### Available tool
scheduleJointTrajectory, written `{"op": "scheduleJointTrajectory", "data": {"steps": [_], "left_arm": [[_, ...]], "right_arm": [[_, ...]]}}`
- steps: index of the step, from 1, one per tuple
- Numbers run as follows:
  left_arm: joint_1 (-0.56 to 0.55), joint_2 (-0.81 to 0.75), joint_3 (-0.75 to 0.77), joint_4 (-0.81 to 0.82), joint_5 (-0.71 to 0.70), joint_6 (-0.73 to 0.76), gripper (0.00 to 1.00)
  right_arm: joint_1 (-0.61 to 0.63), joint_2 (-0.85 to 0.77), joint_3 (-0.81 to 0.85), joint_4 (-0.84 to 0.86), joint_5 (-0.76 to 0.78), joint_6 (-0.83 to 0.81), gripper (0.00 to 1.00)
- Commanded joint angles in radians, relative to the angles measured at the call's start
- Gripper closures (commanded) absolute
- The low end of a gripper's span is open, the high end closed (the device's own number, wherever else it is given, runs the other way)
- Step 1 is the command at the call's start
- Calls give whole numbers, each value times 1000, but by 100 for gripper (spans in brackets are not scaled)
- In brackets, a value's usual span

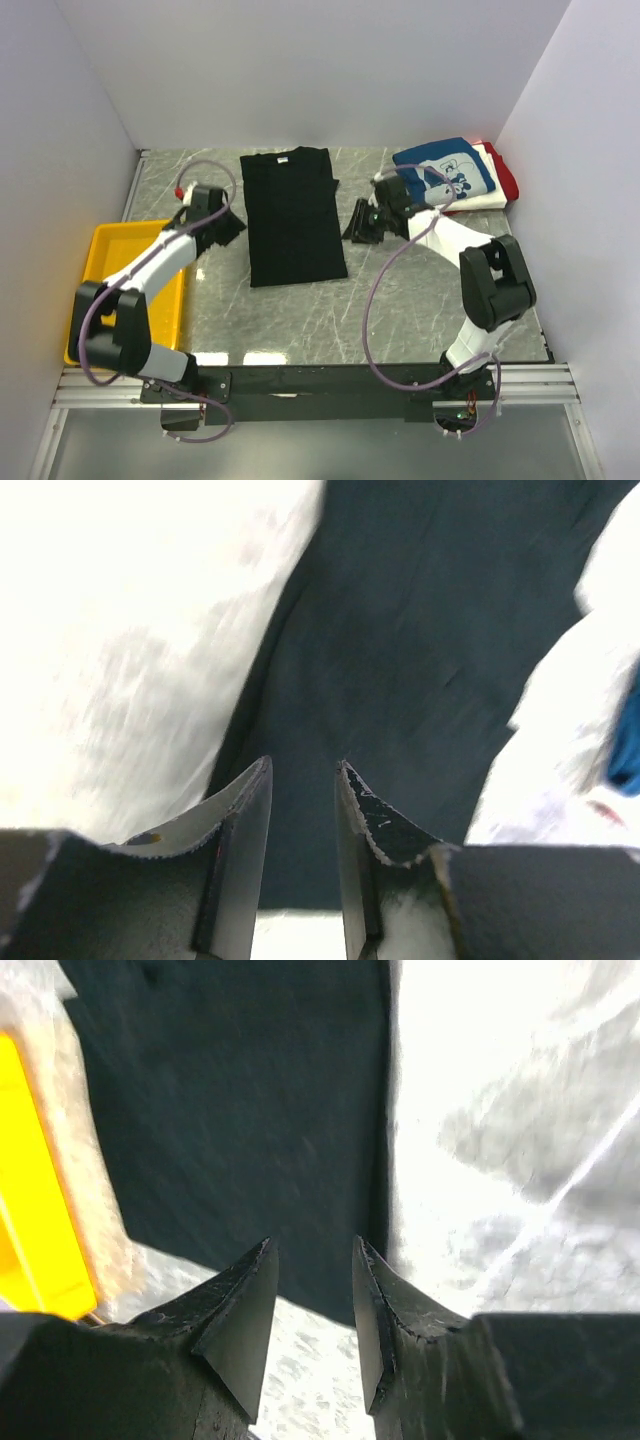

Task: Fold and stack the t-shirts
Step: Fold the tshirt

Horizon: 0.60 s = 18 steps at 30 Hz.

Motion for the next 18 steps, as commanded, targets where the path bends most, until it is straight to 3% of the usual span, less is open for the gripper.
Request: {"op": "scheduleJointTrajectory", "data": {"steps": [1,7,18], "left_arm": [[-39,-76,-138,20,15,-33,63],[-65,-187,-297,55,43,-52,64],[-91,-248,-405,89,78,-71,63]], "right_arm": [[37,-70,-124,98,-4,18,57],[76,-130,-262,148,30,15,57],[80,-121,-332,203,15,30,56]]}}
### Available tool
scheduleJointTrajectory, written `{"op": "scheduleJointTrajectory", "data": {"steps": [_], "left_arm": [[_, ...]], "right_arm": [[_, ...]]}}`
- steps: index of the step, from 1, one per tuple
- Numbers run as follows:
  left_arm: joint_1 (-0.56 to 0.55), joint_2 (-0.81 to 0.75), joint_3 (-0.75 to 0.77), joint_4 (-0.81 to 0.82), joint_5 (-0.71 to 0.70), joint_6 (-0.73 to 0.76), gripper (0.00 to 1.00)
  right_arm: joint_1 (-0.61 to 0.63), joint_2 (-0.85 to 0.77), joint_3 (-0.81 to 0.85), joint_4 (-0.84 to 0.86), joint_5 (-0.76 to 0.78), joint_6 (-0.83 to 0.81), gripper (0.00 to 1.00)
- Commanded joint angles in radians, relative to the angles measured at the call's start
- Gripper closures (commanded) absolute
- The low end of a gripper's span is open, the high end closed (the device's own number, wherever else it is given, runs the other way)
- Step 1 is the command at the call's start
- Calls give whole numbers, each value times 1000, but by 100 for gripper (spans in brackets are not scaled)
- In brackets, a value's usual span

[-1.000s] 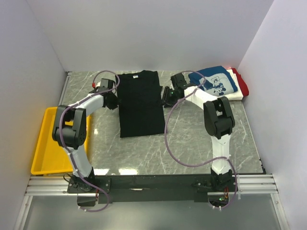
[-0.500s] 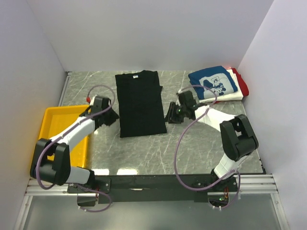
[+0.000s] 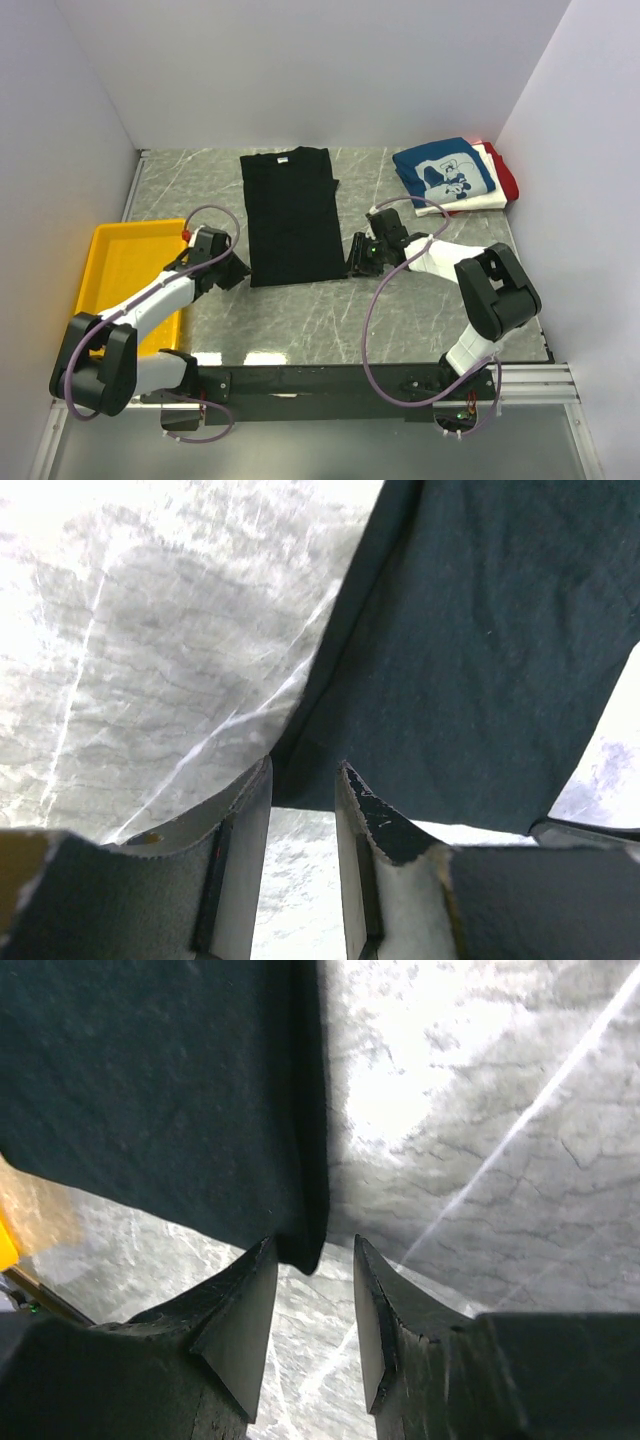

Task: Fold and stack the t-shirts
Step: Fold the tshirt

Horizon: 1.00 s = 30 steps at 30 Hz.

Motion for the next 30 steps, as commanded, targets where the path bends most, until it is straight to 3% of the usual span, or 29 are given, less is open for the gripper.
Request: {"op": "scheduleJointTrajectory", "data": {"steps": [1,17,23,27,29,30], "left_arm": [[-9,-22,-20,49,22,-16,63],[-88,39,-55,49,-29,-71,58],[-103,71,-65,84,-44,-93,60],[-112,102,-58,104,-66,-97,78],[-112,111,-58,112,-70,-93,85],[-112,113,-54,110,-73,-88,94]], "right_arm": [[5,-41,-16,69,-6,16,56],[8,0,-60,135,-64,63,58],[11,27,-71,184,-83,77,66],[11,57,-60,199,-97,85,77],[11,71,-51,202,-104,89,87],[11,74,-45,202,-106,89,91]]}}
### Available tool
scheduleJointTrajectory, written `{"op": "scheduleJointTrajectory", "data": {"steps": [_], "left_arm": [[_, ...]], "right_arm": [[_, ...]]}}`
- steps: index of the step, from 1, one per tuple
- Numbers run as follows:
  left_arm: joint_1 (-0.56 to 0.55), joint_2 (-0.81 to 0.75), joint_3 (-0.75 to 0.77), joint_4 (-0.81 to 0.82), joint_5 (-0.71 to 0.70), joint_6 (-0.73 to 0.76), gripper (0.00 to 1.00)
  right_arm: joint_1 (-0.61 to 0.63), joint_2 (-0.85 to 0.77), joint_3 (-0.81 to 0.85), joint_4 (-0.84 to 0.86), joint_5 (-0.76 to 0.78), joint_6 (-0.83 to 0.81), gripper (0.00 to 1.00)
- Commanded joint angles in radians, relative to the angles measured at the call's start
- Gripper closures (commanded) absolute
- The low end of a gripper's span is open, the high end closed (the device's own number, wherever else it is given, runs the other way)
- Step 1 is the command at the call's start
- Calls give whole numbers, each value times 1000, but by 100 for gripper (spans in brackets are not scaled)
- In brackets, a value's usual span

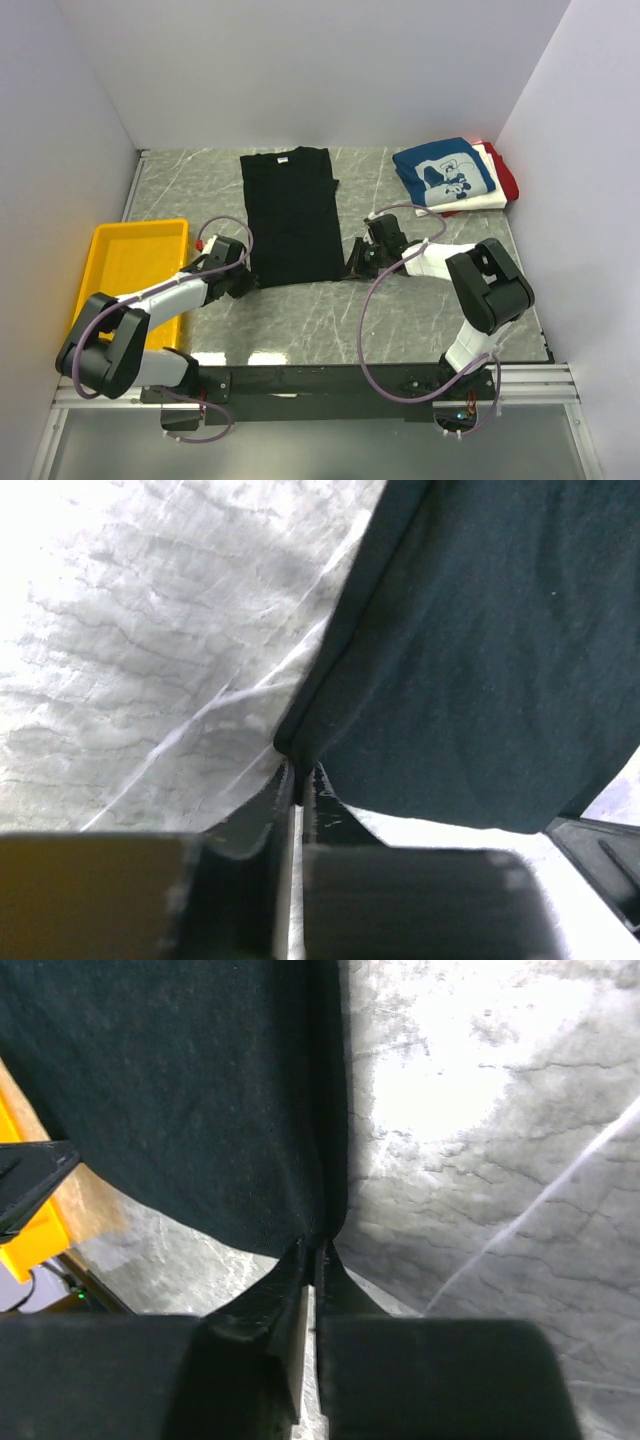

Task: Fold and stack the t-shirts
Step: Fold the tshirt

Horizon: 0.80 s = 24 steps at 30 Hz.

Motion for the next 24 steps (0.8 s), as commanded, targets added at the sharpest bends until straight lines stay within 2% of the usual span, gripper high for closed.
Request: {"op": "scheduleJointTrajectory", "data": {"steps": [1,3,13,18,24], "left_arm": [[-5,12,1,22,-34,11,99],[-16,-3,1,0,-43,13,99],[-128,-249,-103,-104,-90,-62,99],[-253,-413,-180,-165,-136,-165,99],[-427,-606,-243,-281,-207,-289,99]], "right_arm": [[7,22,16,36,-15,7,96],[7,2,5,31,-11,6,100],[24,-206,-167,50,6,0,100],[62,-338,-315,68,36,24,100],[129,-574,-472,39,97,78,100]]}}
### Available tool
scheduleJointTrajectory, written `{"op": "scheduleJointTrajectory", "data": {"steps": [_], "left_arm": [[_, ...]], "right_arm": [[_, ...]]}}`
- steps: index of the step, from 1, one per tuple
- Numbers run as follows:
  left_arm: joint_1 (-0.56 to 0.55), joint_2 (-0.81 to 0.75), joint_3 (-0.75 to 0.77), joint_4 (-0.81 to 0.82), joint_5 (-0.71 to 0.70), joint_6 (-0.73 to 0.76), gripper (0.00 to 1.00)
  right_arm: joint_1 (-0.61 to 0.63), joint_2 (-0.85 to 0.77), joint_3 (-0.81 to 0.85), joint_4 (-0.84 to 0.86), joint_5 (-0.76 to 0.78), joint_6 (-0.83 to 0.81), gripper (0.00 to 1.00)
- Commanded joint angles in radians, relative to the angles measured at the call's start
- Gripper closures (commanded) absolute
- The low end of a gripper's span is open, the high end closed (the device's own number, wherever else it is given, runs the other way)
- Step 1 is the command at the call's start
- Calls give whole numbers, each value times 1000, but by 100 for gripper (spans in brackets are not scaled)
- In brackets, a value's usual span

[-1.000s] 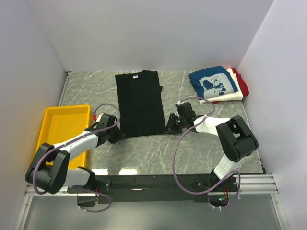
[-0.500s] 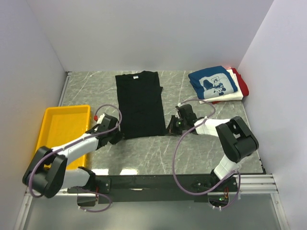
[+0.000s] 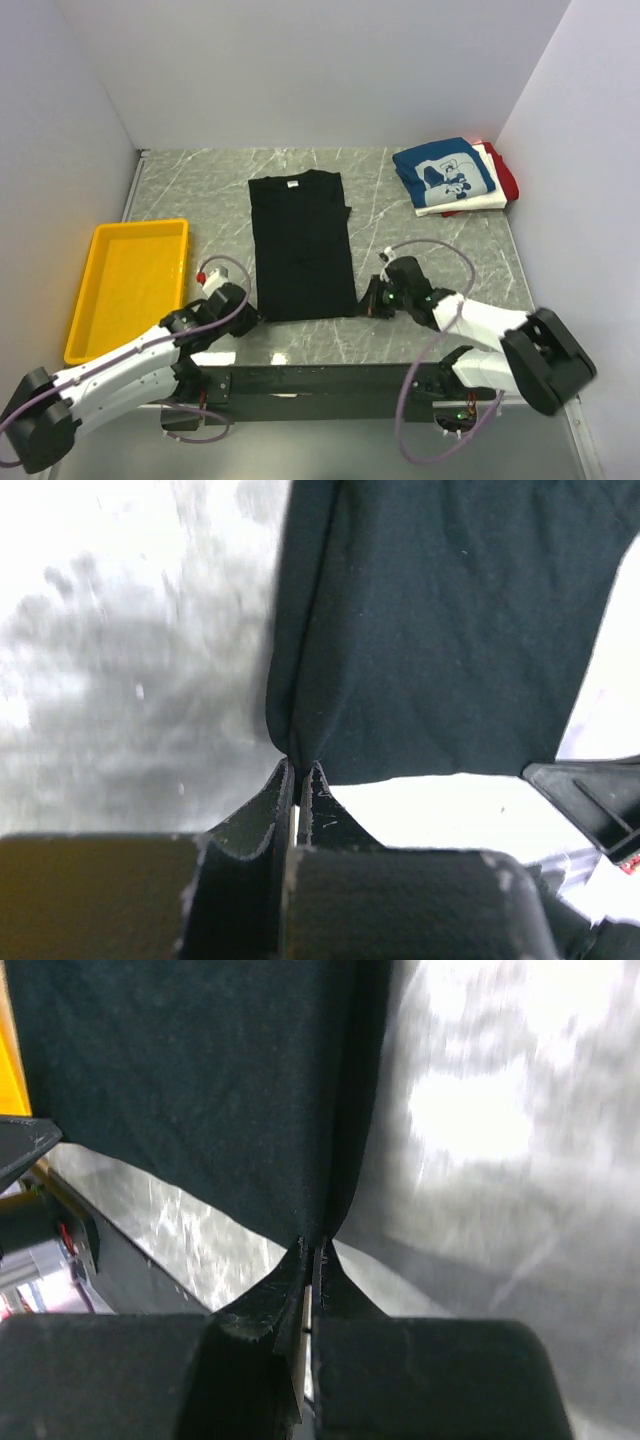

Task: Fold and stack the t-shirts
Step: Fold the tshirt

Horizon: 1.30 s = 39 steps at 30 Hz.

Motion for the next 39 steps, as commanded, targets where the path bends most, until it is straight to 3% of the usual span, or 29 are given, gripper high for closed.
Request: {"op": "scheduleJointTrajectory", "data": {"steps": [1,7,11,17,22,25,32,39], "left_arm": [[-77,-84,-31,-81,-72,-109,99],[-224,-117,-10,-153,-156,-202,99],[-264,-88,105,-200,-210,-185,99],[-264,-26,254,-288,-286,-168,99],[-246,-31,318,-251,-354,-87,100],[-160,-6,375,-207,-330,27,100],[175,159,538,-61,-123,303,100],[322,439,717,14,5,387,100]], "right_arm": [[48,-162,-65,-24,60,45,100],[81,-368,-113,-150,108,79,100],[85,-437,-49,-244,128,62,100],[82,-451,82,-366,186,15,100],[65,-384,213,-411,217,-33,100],[38,-321,304,-423,211,-67,100],[-71,-89,526,-412,134,-131,100],[-156,192,818,-457,57,-169,100]]}}
